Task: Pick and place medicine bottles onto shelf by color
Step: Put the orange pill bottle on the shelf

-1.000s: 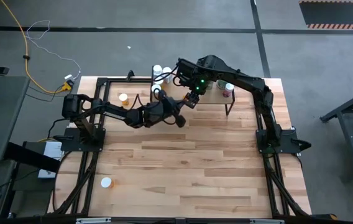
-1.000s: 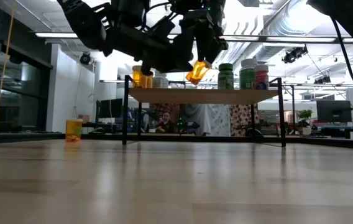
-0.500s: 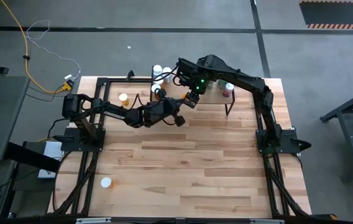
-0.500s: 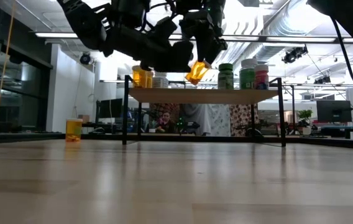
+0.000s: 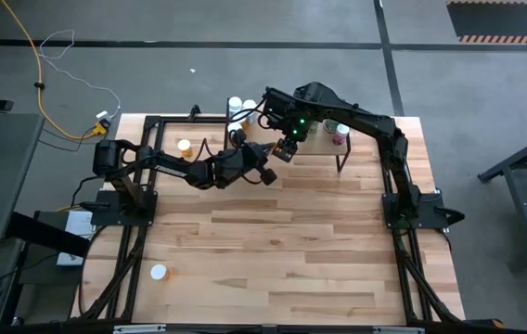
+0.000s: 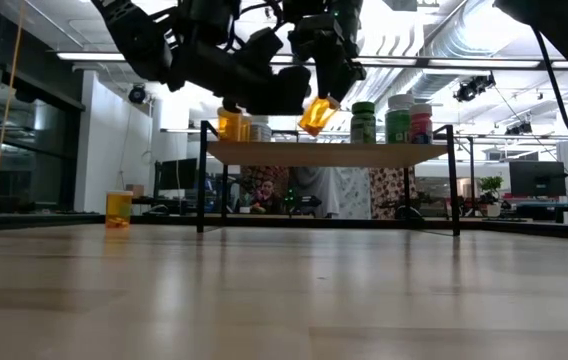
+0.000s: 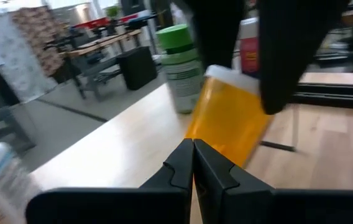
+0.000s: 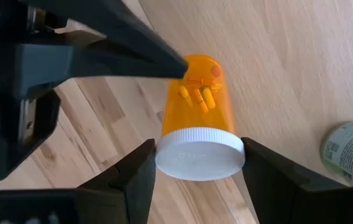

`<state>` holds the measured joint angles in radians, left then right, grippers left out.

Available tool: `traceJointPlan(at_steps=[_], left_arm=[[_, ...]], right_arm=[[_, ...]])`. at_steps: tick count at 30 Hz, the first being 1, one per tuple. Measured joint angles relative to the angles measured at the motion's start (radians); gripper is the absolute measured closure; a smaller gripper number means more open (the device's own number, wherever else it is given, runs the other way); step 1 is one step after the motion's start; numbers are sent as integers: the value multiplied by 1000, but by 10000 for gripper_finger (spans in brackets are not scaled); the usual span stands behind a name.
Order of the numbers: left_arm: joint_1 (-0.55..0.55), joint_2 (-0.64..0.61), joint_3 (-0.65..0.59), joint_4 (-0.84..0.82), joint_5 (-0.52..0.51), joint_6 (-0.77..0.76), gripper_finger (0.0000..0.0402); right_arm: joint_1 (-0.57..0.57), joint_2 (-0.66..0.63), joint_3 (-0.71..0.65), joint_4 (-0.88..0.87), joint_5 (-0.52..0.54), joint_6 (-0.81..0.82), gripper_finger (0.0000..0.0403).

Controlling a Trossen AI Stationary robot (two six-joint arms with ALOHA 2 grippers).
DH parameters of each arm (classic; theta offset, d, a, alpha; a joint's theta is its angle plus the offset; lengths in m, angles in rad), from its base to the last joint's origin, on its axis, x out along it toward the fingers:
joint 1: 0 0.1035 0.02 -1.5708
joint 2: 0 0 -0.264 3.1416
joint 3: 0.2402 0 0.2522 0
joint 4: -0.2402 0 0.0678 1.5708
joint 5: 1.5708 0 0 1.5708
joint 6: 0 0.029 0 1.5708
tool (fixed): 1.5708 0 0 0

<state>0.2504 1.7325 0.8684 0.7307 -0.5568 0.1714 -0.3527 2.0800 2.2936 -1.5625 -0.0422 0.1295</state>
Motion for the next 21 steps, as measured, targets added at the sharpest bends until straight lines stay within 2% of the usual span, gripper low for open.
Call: traceJointPlan(at_steps=[21], left_arm=[[0,0,0,-9,29,-11,401]], right_arm=[[0,0,0,69,23,5,205]])
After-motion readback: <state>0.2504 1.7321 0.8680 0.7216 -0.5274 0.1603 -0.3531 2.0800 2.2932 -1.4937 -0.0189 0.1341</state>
